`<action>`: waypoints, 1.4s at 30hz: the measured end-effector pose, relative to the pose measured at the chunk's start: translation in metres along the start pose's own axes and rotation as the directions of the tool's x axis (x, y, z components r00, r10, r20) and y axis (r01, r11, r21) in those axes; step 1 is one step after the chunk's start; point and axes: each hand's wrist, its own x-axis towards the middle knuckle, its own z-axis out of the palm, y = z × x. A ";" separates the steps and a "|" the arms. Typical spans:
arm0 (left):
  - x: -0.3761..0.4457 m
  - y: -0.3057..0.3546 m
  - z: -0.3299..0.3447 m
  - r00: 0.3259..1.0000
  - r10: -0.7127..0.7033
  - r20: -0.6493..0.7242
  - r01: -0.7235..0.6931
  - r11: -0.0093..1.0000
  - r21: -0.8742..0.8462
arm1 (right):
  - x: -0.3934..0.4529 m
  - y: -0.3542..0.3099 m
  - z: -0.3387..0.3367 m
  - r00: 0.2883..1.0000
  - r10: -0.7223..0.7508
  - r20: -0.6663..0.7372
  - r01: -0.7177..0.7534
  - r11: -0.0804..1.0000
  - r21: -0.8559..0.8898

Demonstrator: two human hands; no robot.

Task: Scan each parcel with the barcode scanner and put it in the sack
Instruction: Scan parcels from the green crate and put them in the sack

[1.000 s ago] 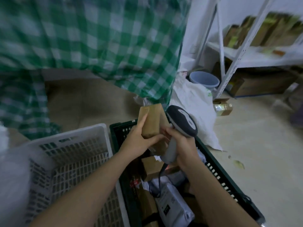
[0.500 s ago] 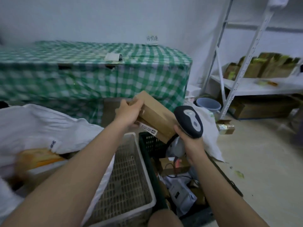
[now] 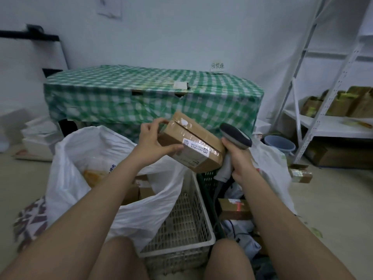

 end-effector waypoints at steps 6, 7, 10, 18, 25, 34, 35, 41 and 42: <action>-0.008 0.001 -0.012 0.993 -0.111 0.045 0.115 0.988 -0.101 | -0.004 0.003 0.013 0.993 0.071 0.091 -0.063 0.994 -0.094; -0.008 -0.001 -0.013 0.991 -0.126 0.032 0.129 0.987 -0.092 | -0.005 0.003 0.013 0.993 0.065 0.100 -0.055 0.994 -0.093; -0.009 -0.009 -0.013 0.971 -0.238 -0.021 0.231 0.956 -0.181 | -0.007 0.004 0.012 0.993 0.052 0.111 -0.048 0.998 -0.040; -0.004 -0.017 -0.007 0.913 -0.398 -0.085 0.316 0.825 -0.469 | -0.010 0.012 0.017 0.994 -0.011 0.113 0.018 0.998 -0.063; -0.008 -0.025 -0.004 0.946 -0.305 0.109 0.321 0.841 -0.436 | -0.005 0.007 0.021 0.996 -0.084 0.044 0.089 0.987 -0.136; 0.002 -0.039 -0.015 0.923 -0.384 -0.023 0.356 0.876 -0.326 | -0.008 0.009 0.006 0.986 -0.129 0.103 0.163 0.857 -0.489; 0.004 -0.040 -0.015 0.925 -0.381 -0.017 0.357 0.880 -0.312 | -0.011 0.007 0.004 0.978 -0.108 0.176 0.182 0.853 -0.489; 0.013 -0.042 -0.022 0.949 -0.314 0.028 0.311 0.920 -0.238 | -0.021 -0.008 -0.002 0.859 -0.020 0.512 0.501 0.243 -0.831; 0.014 -0.041 -0.022 0.953 -0.300 0.029 0.299 0.927 -0.225 | -0.023 -0.012 -0.001 0.846 -0.007 0.533 0.532 0.091 -0.842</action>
